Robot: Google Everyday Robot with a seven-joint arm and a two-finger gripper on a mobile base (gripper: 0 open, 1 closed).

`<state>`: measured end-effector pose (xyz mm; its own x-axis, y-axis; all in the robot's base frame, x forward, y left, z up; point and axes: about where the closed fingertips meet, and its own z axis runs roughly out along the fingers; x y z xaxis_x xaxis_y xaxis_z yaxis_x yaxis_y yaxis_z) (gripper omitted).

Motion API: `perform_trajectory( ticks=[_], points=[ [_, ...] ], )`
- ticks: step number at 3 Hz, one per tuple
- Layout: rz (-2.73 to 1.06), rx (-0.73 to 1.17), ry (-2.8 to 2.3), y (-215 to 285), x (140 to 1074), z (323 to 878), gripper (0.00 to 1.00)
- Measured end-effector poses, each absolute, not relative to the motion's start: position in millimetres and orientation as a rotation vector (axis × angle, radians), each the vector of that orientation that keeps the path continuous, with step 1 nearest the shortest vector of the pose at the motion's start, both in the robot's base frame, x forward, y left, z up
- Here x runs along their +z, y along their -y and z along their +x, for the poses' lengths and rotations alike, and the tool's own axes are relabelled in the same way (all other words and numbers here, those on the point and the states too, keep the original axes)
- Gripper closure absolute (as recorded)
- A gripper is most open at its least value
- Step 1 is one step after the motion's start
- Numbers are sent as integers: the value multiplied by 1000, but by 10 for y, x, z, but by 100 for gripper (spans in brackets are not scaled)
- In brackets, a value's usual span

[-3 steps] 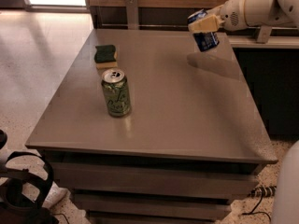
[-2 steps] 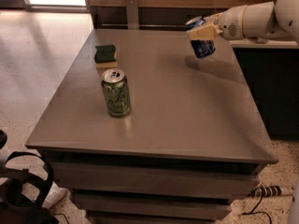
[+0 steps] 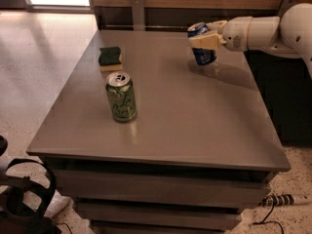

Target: Place pepsi can upright

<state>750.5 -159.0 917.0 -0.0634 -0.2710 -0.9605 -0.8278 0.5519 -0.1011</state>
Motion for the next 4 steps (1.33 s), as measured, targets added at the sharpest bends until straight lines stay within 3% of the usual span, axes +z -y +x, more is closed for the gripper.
perform_trajectory(
  ticks=[4],
  points=[
    [-914, 650, -1483, 1554, 9278, 7483, 100]
  ],
)
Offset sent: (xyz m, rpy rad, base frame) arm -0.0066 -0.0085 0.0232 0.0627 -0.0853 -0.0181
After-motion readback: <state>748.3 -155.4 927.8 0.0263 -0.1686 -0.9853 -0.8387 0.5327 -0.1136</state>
